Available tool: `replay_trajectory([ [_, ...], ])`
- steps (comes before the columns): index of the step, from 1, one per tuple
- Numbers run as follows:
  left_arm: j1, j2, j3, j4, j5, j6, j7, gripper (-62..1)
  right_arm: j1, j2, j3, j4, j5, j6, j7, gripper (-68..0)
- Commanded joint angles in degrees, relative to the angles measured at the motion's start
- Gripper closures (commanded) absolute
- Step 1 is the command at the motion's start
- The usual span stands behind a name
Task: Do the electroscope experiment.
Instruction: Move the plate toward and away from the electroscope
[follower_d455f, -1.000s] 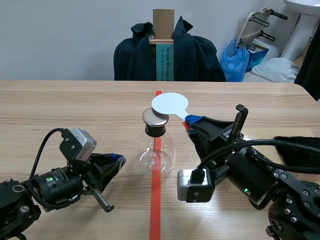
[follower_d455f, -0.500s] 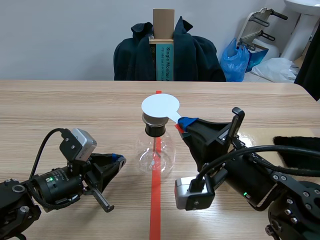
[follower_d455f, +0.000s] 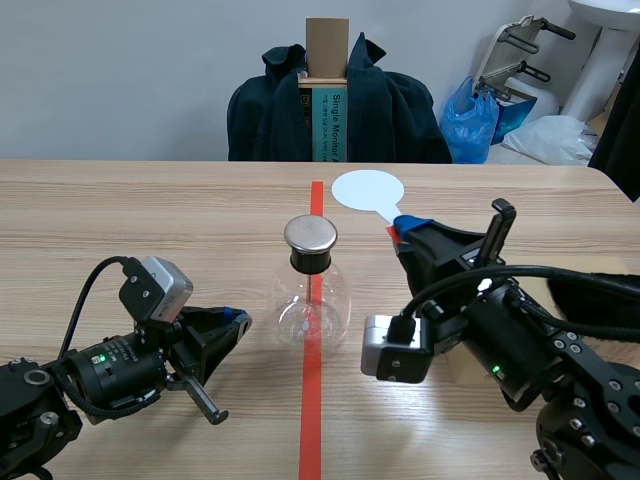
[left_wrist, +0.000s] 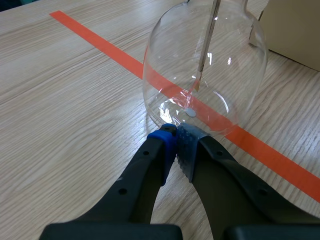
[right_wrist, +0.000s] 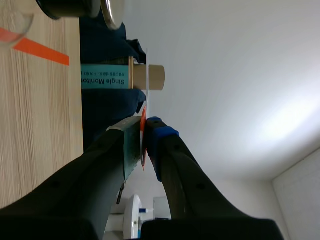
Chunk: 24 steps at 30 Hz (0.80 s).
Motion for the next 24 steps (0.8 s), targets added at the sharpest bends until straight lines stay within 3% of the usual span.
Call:
replay_trajectory([
  [1,-0.3,-0.2,-0.4,0.9,-0.3,-0.1,-0.9,-3.0,0.7,0.8,0.8,1.3,0.4,-0.6,-1.2,-0.7],
  [6,-0.3,-0.2,-0.4,0.9,-0.3,-0.1,-0.9,-3.0,0.7,0.8,0.8,1.3,0.4,-0.6,-5.3,-0.7],
  [10,-0.3,-0.2,-0.4,0.9,-0.3,-0.1,-0.9,-3.0,0.7,0.8,0.9,1.3,0.4,-0.6,-5.4,-0.7],
  [24,-0.3,-0.2,-0.4,0.9,-0.3,-0.1,-1.0,-3.0,0.7,0.8,0.9,1.3,0.4,-0.6,7.1,-0.7],
])
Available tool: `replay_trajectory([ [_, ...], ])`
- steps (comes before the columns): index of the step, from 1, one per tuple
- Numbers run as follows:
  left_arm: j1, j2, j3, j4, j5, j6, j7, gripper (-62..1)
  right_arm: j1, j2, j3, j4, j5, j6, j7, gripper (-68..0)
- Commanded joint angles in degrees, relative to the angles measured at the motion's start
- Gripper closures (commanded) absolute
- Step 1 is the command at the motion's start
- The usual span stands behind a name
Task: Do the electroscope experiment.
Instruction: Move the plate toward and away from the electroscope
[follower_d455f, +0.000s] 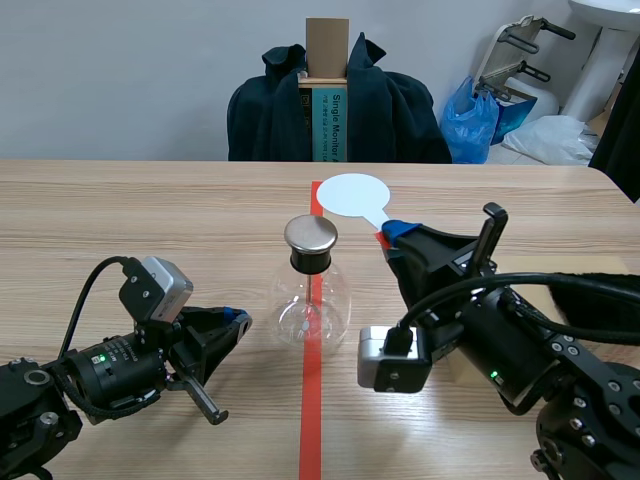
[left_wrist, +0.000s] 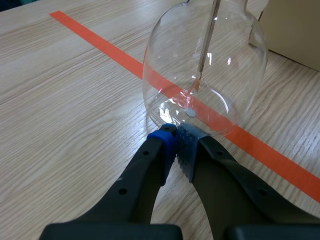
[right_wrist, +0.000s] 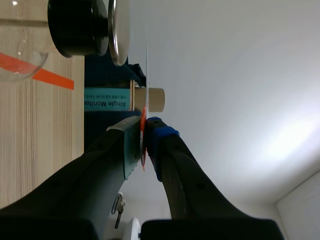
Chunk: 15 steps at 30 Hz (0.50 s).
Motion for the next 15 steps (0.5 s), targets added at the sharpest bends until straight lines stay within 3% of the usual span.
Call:
replay_trajectory([
  [1,-0.3,-0.2,-0.4,0.9,-0.3,-0.1,-1.0,-3.0,0.7,0.8,0.9,1.3,0.2,-0.6,1.4,-0.7],
  [15,-0.3,-0.2,-0.4,0.9,-0.3,-0.1,-1.0,-3.0,0.7,0.8,0.9,1.3,0.2,-0.6,9.2,-0.7],
])
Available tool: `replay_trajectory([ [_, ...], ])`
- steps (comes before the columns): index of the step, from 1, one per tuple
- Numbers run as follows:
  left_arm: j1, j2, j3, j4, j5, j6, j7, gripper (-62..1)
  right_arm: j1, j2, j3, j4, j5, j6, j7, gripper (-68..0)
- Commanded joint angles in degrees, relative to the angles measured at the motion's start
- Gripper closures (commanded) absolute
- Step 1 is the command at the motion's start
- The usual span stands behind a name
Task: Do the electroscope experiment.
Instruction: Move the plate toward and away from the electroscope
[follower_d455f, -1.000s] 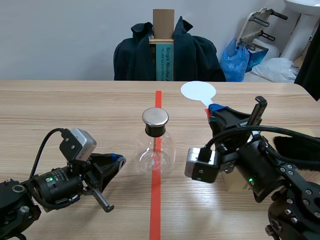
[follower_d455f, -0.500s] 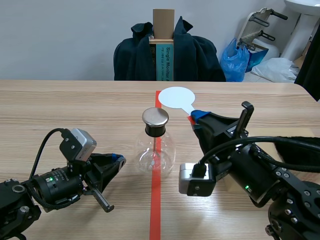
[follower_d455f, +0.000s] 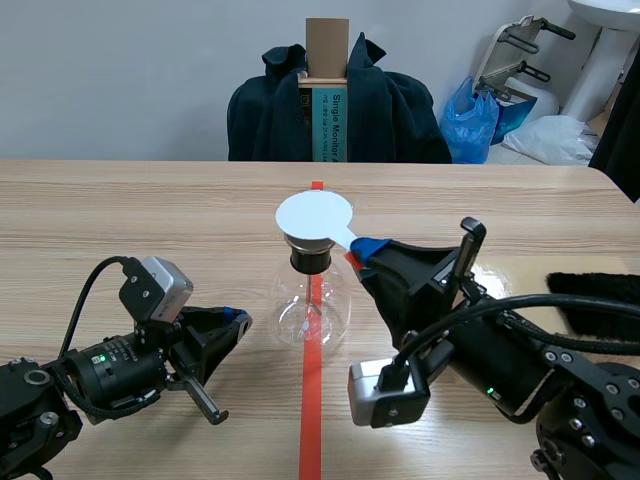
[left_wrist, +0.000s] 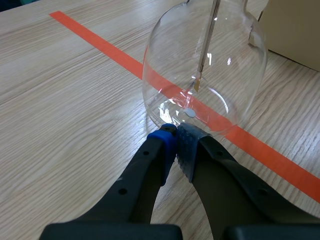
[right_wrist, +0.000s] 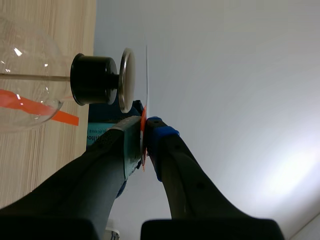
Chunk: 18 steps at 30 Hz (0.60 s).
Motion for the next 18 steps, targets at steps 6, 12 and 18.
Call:
replay_trajectory([
  [6,-0.3,-0.2,-0.4,0.9,-0.3,-0.1,-1.0,-3.0,0.7,0.8,0.9,1.3,0.4,-0.6,0.9,-0.7],
  [12,-0.3,-0.2,-0.4,0.9,-0.3,-0.1,-1.0,-3.0,0.7,0.8,0.9,1.3,0.4,-0.6,0.7,-0.7],
  [18,-0.3,-0.2,-0.4,0.9,-0.3,-0.1,-1.0,-3.0,0.7,0.8,0.9,1.3,0.4,-0.6,-2.8,-0.7],
])
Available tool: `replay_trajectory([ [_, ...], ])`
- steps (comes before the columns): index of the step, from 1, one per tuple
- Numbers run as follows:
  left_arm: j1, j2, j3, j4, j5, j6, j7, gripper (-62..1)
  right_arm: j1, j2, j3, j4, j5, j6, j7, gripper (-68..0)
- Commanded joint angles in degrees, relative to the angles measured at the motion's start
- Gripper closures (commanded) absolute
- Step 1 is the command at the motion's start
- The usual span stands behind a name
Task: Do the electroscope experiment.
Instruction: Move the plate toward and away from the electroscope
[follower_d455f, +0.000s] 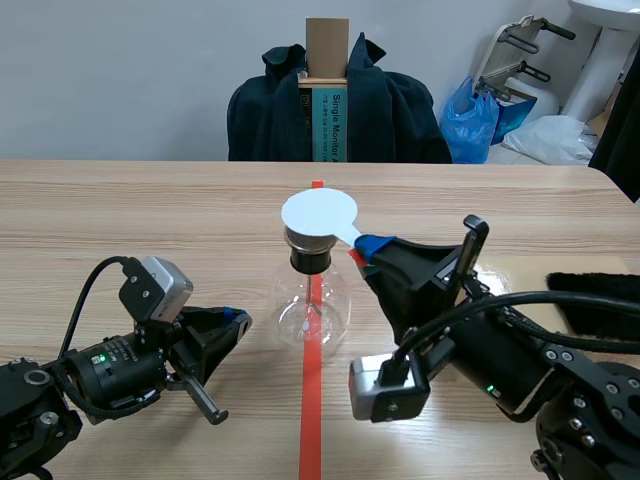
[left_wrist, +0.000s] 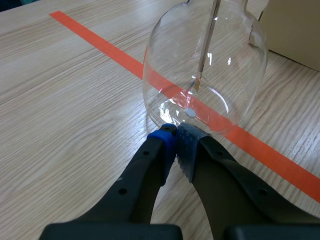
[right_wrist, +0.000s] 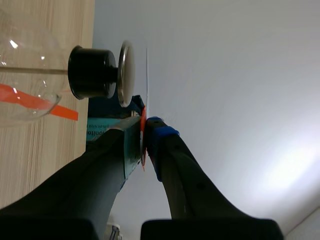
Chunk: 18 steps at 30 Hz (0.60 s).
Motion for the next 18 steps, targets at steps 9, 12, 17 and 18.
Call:
replay_trajectory([
  [9,-0.3,-0.2,-0.4,0.9,-0.3,-0.1,-1.0,-3.0,0.7,0.8,1.5,1.3,0.4,-0.6,-8.1,-0.7],
  [12,-0.3,-0.2,-0.4,0.9,-0.3,-0.1,-1.0,-3.0,0.7,0.8,2.1,1.3,0.4,-0.6,-10.3,-0.7],
  [17,-0.3,-0.2,-0.4,0.9,-0.3,-0.1,-1.0,-3.0,0.7,0.8,2.1,1.3,0.7,-0.6,-15.2,-0.7],
  [18,-0.3,-0.2,-0.4,0.9,-0.3,-0.1,-1.0,-3.0,0.7,0.8,2.1,1.3,0.9,-0.8,-16.2,-0.7],
])
